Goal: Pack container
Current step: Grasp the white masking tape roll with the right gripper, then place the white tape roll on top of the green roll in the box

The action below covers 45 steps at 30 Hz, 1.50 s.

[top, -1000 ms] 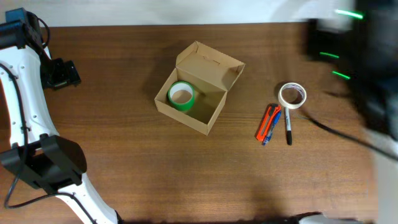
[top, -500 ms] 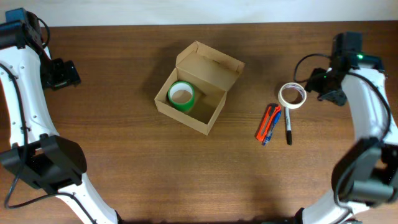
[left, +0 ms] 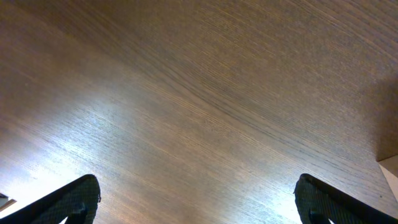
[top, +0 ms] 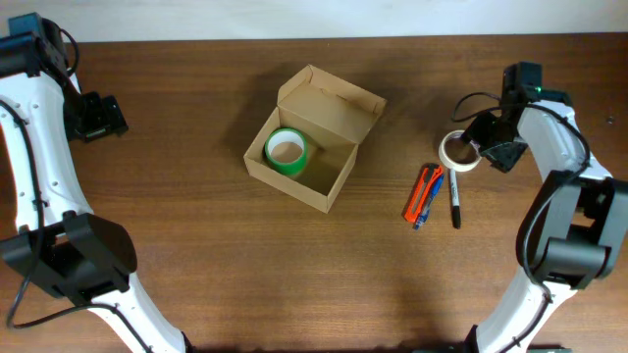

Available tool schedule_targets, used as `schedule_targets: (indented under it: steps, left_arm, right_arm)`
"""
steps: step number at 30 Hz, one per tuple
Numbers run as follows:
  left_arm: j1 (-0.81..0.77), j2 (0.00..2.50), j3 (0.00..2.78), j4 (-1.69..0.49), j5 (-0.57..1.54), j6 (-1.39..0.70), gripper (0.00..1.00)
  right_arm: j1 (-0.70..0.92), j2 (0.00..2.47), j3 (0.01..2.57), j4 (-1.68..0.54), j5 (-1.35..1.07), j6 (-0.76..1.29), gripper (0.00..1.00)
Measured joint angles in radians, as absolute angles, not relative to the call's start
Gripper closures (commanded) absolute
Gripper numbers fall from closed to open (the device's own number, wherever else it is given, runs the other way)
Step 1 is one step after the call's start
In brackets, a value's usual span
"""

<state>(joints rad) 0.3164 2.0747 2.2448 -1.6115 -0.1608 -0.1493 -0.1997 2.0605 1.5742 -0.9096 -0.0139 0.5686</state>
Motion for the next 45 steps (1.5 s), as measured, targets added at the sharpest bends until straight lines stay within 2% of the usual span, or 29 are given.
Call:
schedule_targets:
  steps: [3, 10, 13, 14, 16, 17, 18, 25, 29, 36, 40, 41, 45]
  left_arm:
    - [0.316, 2.075, 2.245, -1.612, -0.161, -0.149, 0.0]
    - [0.316, 2.075, 2.245, -1.612, -0.161, -0.149, 0.0]
    - [0.316, 2.075, 2.245, -1.612, -0.161, -0.149, 0.0]
    - [0.316, 2.075, 2.245, -1.612, -0.161, -0.149, 0.0]
    - [0.316, 2.075, 2.245, -1.612, -0.161, -0.149, 0.0]
    - [0.316, 2.075, 2.245, -1.612, -0.161, -0.149, 0.0]
    - [0.316, 2.075, 2.245, -1.612, -0.161, -0.149, 0.0]
    - [0.316, 2.075, 2.245, -1.612, -0.161, -0.149, 0.0]
    - [0.316, 2.075, 2.245, -1.612, -0.161, -0.149, 0.0]
    - [0.316, 2.075, 2.245, -1.611, -0.161, -0.149, 0.0]
    - [0.316, 2.075, 2.245, -1.612, -0.161, -0.149, 0.0]
    - [0.316, 2.075, 2.245, -1.612, -0.161, -0.149, 0.0]
    - [0.316, 2.075, 2.244, -1.612, -0.161, -0.149, 0.0]
  right_arm:
    - [-0.2, 2.08, 1.574, -0.904, -0.019, 0.599, 0.41]
    - [-0.2, 2.129, 1.575, -0.905, -0.02, 0.649, 0.43]
    - [-0.2, 2.151, 1.575, -0.908, -0.02, 0.668, 0.51]
    - [-0.2, 2.156, 1.575, -0.907, -0.02, 0.673, 0.56]
    - [-0.2, 2.162, 1.574, -0.907, -0.017, 0.678, 0.83]
    - [-0.2, 2.165, 1.574, -0.908, -0.015, 0.681, 0.93]
    - [-0.2, 2.165, 1.574, -0.912, -0.01, 0.684, 0.96]
    - [-0.2, 2.165, 1.583, -0.923, -0.007, 0.67, 0.96]
    - [-0.199, 2.16, 1.651, -0.959, -0.041, 0.583, 0.96]
    - [-0.148, 2.027, 2.043, -1.129, -0.126, 0.311, 0.96]
    - [0.011, 1.909, 2.35, -1.268, -0.141, 0.149, 0.96]
    - [0.098, 1.875, 2.423, -1.303, -0.131, 0.099, 0.96]
    - [0.348, 1.827, 2.48, -1.328, -0.061, 0.018, 0.96]
